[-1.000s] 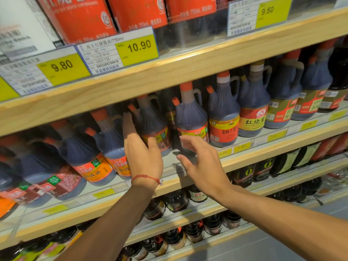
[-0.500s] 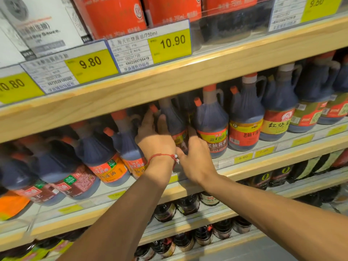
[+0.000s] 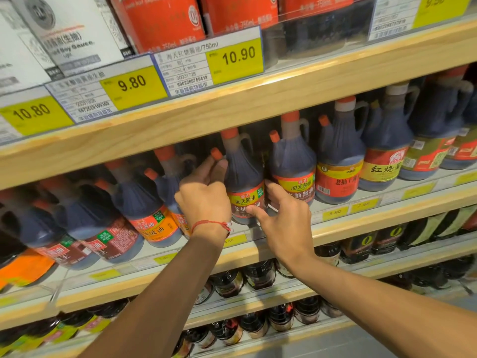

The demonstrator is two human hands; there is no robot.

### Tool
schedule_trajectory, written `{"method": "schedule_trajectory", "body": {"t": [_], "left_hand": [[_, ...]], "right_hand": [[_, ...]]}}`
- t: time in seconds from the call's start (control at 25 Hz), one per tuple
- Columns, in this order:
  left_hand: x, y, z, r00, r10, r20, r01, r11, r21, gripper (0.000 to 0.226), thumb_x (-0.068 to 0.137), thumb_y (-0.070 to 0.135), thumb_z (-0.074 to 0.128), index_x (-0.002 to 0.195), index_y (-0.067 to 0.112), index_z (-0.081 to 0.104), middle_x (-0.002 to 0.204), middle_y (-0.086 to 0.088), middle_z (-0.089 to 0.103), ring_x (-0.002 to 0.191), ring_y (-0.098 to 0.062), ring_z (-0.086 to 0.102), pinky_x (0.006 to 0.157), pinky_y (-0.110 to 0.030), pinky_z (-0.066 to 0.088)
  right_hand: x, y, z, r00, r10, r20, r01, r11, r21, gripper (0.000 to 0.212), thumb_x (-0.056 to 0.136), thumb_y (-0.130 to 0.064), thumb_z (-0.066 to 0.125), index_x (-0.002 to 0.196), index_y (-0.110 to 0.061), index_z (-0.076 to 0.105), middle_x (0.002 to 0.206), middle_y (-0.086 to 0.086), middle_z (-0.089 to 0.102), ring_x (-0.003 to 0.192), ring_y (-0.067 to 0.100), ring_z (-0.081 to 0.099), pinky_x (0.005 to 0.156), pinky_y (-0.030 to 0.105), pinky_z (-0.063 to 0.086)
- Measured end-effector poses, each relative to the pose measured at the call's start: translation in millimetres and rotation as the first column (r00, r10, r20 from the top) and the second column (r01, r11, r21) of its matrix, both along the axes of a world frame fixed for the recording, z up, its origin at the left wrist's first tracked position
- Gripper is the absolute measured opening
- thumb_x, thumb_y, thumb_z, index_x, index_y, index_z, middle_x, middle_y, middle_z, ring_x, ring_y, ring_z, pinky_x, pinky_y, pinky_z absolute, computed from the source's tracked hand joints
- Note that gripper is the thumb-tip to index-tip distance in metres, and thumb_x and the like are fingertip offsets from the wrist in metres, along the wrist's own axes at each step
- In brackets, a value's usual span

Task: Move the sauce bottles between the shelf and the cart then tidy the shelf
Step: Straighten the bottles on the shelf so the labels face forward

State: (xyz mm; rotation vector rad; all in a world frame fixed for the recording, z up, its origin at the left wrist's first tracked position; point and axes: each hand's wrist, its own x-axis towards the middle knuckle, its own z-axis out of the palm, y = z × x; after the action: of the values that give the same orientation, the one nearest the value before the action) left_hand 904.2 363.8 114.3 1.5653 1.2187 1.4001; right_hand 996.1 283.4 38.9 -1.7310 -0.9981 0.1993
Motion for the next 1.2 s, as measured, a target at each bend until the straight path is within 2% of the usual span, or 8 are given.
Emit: {"method": "schedule_trajectory", "body": {"t": [0.08, 0.2, 0.44, 0.68, 0.8, 0.88, 1.0, 1.2], "left_hand": [[-2.5, 4.6, -5.6, 0.999, -0.028, 0.016, 0.028, 1.0, 0.003, 0.027, 0.078, 0.044, 0.068, 0.104, 0.052, 0.067, 0.104, 0.015, 0.074, 0.105, -0.009, 0.067, 0.09, -0.042, 0.057], [-4.3, 5.5, -10.0, 0.999, -0.032, 0.02, 0.033, 0.999, -0.011, 0.028, 0.075, 0.051, 0.067, 0.103, 0.054, 0.067, 0.101, 0.015, 0.075, 0.102, -0.01, 0.068, 0.089, -0.042, 0.057], [-4.8, -0.6, -11.9, 0.999, -0.022, 0.035, 0.023, 0.999, -0.032, 0.024, 0.081, 0.044, 0.07, 0.102, 0.052, 0.067, 0.102, 0.013, 0.075, 0.101, -0.008, 0.068, 0.087, -0.042, 0.058], [-0.5, -7.4, -10.2, 0.999, 0.029, 0.032, -0.028, 0.999, -0.036, 0.025, 0.085, 0.035, 0.072, 0.11, 0.032, 0.074, 0.103, 0.009, 0.076, 0.104, -0.011, 0.069, 0.09, -0.042, 0.057], [-4.0, -11.5, -4.8, 0.999, -0.045, 0.002, 0.045, 0.999, -0.028, 0.027, 0.09, 0.024, 0.069, 0.116, 0.022, 0.072, 0.109, 0.006, 0.074, 0.107, -0.006, 0.067, 0.096, -0.039, 0.054], [-13.6, -17.7, -4.2, 0.995, -0.096, -0.022, 0.096, 0.995, -0.002, 0.027, 0.091, 0.012, 0.067, 0.118, 0.015, 0.071, 0.11, 0.005, 0.073, 0.105, -0.002, 0.066, 0.098, -0.029, 0.053], [-41.1, -32.3, -5.7, 0.998, -0.062, -0.027, 0.064, 0.992, 0.107, 0.025, 0.092, 0.001, 0.063, 0.112, 0.013, 0.071, 0.104, 0.003, 0.073, 0.097, 0.002, 0.068, 0.089, -0.018, 0.054], [-87.0, -15.1, -6.9, 0.987, 0.094, -0.127, -0.063, 0.972, 0.228, 0.028, 0.089, 0.016, 0.069, 0.115, 0.018, 0.059, 0.108, 0.001, 0.059, 0.101, -0.015, 0.061, 0.088, -0.039, 0.056]], "right_hand": [[1.9, -2.8, -1.2, 1.0, -0.001, -0.007, 0.001, 1.0, 0.023, 0.057, 0.082, -0.036, 0.086, 0.134, -0.024, 0.064, 0.11, -0.008, 0.076, 0.105, 0.01, 0.071, 0.092, 0.04, 0.061], [4.2, -5.7, -2.5, 1.0, -0.005, -0.014, 0.006, 0.999, 0.048, 0.06, 0.08, -0.035, 0.087, 0.135, -0.022, 0.065, 0.116, -0.008, 0.076, 0.109, 0.006, 0.069, 0.096, 0.037, 0.059], [7.2, -7.5, -4.2, 0.999, 0.032, -0.021, -0.03, 0.996, 0.086, 0.058, 0.081, -0.032, 0.087, 0.134, -0.021, 0.066, 0.118, -0.01, 0.074, 0.108, 0.0, 0.067, 0.098, 0.028, 0.057], [10.2, -9.2, -4.8, 0.998, 0.059, -0.033, -0.056, 0.993, 0.104, 0.057, 0.081, -0.03, 0.088, 0.133, -0.021, 0.067, 0.111, -0.021, 0.067, 0.098, -0.013, 0.061, 0.088, 0.002, 0.046], [10.5, -12.5, -7.4, 0.998, 0.06, -0.02, -0.056, 0.988, 0.143, 0.055, 0.081, -0.026, 0.088, 0.131, -0.019, 0.067, 0.113, -0.016, 0.067, 0.103, -0.003, 0.064, 0.092, 0.011, 0.052], [4.4, -18.3, -9.8, 0.996, 0.085, 0.028, -0.089, 0.979, 0.182, 0.047, 0.084, -0.02, 0.086, 0.127, -0.018, 0.067, 0.113, -0.011, 0.065, 0.107, 0.003, 0.063, 0.094, 0.019, 0.053], [-10.4, -24.8, -10.5, 0.981, 0.131, 0.14, -0.161, 0.96, 0.23, 0.038, 0.088, -0.015, 0.081, 0.123, -0.016, 0.065, 0.112, -0.008, 0.062, 0.108, 0.009, 0.061, 0.093, 0.028, 0.053], [-48.0, -4.8, -1.6, 0.959, 0.275, 0.074, -0.284, 0.943, 0.175, 0.04, 0.09, -0.016, 0.08, 0.126, -0.018, 0.063, 0.114, -0.009, 0.065, 0.11, 0.005, 0.063, 0.094, 0.029, 0.055]]}}
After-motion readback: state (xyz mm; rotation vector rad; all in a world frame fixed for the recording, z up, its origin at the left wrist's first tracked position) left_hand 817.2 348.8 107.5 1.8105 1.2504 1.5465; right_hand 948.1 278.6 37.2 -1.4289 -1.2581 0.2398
